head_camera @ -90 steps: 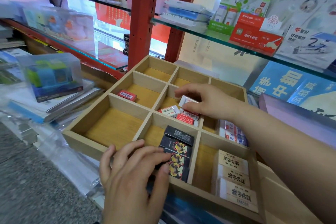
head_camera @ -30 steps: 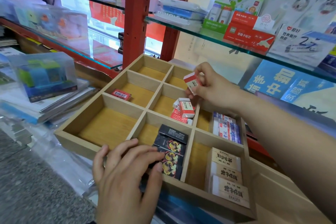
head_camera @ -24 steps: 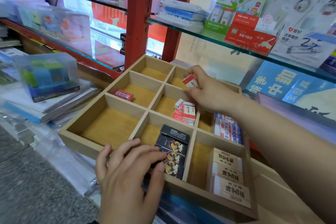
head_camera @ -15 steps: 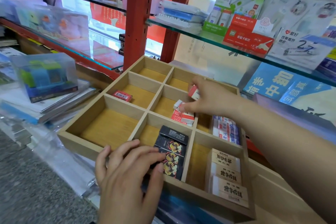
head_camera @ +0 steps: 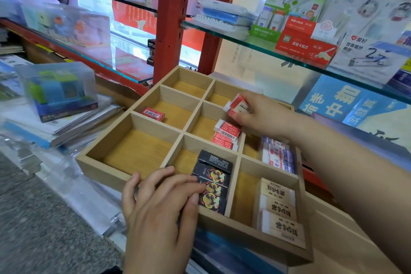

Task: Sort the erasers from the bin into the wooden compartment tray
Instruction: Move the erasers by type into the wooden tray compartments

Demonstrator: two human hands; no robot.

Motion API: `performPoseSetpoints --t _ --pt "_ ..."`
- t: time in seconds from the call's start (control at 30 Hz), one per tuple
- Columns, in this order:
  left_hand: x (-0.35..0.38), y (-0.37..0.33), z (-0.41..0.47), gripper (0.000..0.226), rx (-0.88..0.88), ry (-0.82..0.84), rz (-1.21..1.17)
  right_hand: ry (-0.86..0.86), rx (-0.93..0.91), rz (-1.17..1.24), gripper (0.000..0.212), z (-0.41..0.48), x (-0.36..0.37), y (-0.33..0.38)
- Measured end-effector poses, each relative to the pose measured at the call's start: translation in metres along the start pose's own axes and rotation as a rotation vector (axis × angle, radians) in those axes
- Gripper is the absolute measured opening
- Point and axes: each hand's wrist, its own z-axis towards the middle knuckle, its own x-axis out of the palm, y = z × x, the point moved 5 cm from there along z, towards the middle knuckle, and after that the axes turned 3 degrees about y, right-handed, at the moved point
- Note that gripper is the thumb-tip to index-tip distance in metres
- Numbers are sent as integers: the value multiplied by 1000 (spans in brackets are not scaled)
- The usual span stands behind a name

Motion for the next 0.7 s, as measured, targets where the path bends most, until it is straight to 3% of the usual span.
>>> performPoseSetpoints --t 0.27,0.37,0.57,0.7 --pt "0 0 0 33 2 2 6 106 -87 -4 14 1 10 9" --pt "0 0 0 32 3 6 7 114 -102 -68 23 2 14 11" --pt "1 2 0 33 -4 11 -6 223 -105 91 16 -5 12 7" --pt "0 1 0 33 2 18 7 99 -81 5 24 -2 3 1"
